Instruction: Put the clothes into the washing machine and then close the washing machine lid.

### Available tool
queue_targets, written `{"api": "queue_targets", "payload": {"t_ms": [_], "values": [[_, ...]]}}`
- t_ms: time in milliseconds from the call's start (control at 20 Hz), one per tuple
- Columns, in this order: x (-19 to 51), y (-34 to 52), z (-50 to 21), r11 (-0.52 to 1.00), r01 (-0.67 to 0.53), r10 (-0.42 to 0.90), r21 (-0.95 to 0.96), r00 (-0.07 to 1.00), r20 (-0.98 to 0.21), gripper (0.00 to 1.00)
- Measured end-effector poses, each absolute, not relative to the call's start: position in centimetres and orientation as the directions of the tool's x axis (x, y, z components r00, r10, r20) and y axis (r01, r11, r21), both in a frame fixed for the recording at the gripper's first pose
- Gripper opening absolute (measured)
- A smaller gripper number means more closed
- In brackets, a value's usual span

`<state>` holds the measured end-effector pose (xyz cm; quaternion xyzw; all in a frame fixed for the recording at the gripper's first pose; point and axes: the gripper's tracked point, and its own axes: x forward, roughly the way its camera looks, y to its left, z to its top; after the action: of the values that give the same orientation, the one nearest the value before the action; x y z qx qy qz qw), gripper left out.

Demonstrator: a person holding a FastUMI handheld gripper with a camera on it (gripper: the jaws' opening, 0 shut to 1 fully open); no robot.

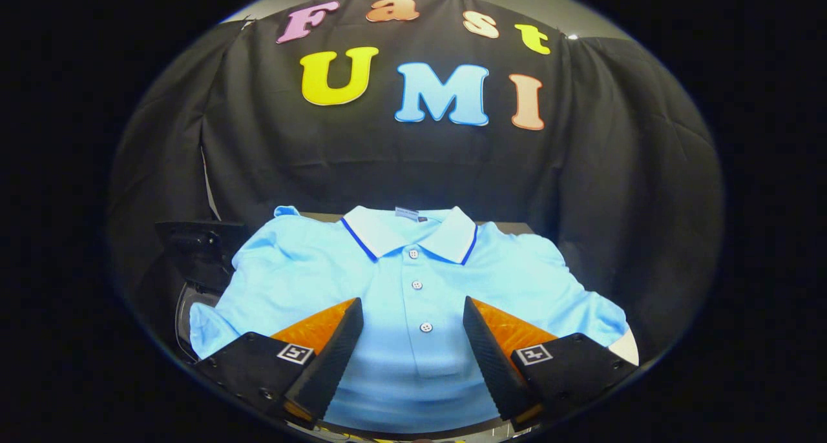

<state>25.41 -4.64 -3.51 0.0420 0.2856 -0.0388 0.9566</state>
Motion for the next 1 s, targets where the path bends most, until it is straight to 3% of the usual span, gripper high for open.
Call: {"api": "queue_targets", "payload": {"t_ms": [300, 450, 550, 650, 750, 850, 1000], "values": [[25.66, -4.35, -3.66, 0.991, 0.082, -0.011, 0.103, 0.829, -0.560, 0.98], [25.79, -4.04, -3.66, 0.992, 0.063, 0.006, 0.107, 0.837, -0.546, 0.90], [25.73, -3.97, -3.78, 0.991, 0.054, 0.020, 0.120, 0.839, -0.543, 0.90], [25.58, -4.16, -3.80, 0.989, 0.066, 0.020, 0.136, 0.835, -0.550, 0.39], [25.50, -3.85, -3.46, 0.986, 0.056, 0.043, 0.157, 0.825, -0.563, 0.39], [25.61, -3.86, -3.50, 0.978, 0.061, 0.066, 0.201, 0.817, -0.573, 0.10], [25.51, -3.87, -3.33, 0.969, 0.073, 0.088, 0.236, 0.791, -0.606, 0.10]]}}
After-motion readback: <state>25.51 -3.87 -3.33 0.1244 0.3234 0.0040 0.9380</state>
